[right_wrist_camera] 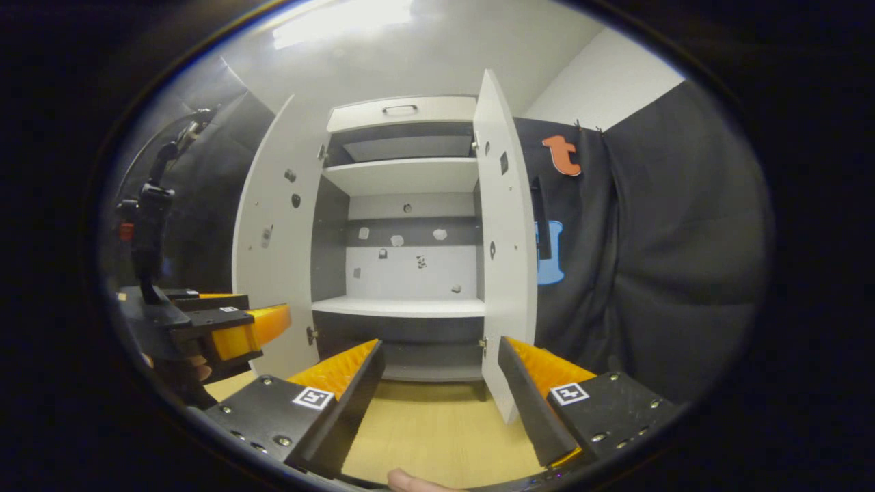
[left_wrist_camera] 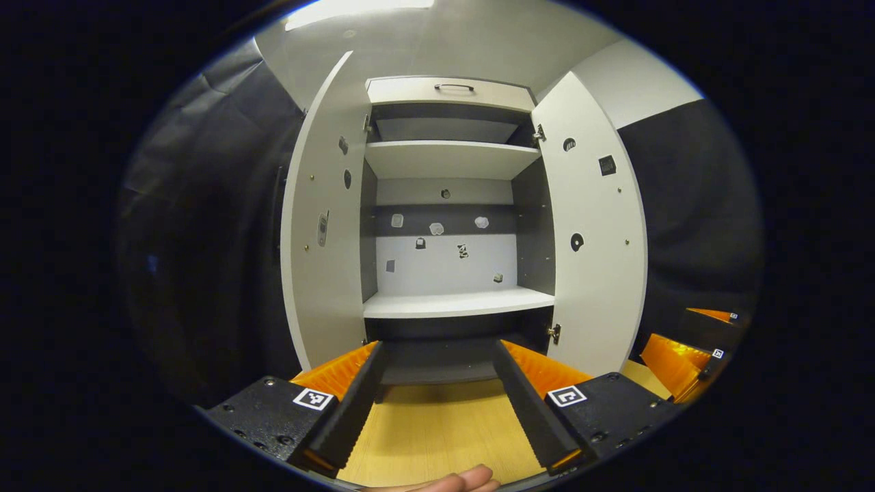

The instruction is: Open the right door of the double-door shoe cabinet with the right hand, and open the left door with the left hand.

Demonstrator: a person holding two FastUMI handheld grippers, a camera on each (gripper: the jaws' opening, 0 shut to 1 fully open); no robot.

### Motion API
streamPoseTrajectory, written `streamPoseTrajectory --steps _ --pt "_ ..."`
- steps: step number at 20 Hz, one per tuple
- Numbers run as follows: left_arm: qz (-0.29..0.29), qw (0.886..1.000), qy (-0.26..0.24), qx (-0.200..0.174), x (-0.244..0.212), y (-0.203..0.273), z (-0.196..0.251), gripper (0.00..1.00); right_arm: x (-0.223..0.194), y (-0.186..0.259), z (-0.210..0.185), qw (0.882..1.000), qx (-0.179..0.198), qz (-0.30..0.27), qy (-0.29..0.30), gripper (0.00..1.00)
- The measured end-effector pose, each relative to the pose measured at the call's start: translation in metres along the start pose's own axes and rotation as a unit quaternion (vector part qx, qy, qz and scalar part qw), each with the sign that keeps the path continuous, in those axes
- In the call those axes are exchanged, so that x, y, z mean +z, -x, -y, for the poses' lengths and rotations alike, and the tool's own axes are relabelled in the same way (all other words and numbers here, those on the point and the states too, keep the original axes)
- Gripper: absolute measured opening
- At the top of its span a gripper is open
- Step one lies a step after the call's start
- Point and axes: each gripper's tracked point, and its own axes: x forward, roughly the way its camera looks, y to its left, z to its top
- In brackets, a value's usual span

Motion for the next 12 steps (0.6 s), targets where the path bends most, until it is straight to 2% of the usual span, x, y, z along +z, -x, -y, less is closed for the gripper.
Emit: streamPoseTrajectory --steps 4,5,7,8,12 --pt "-0.001 1.0 0.012 0.002 0.0 0.001 0.002 0.98 0.002 0.003 0.006 1.0 0.001 0.004 -0.011 0.99" --pt "-0.002 1.0 0.012 0.001 -0.001 0.001 0.002 0.98 0.0 0.005 0.001 1.0 0.013 0.001 -0.021 0.96" --pt "-0.008 1.0 0.017 -0.007 -0.003 0.0 0.004 0.98 0.002 0.009 -0.01 0.998 0.042 -0.002 -0.043 0.99" --pt "-0.012 1.0 0.02 -0.011 -0.005 0.001 0.005 0.98 0.005 0.009 -0.01 0.998 0.045 0.001 -0.046 0.96" --pt "-0.013 0.999 0.028 -0.015 -0.003 0.0 0.003 0.98 0.004 0.011 -0.004 0.999 0.026 0.005 -0.021 0.99"
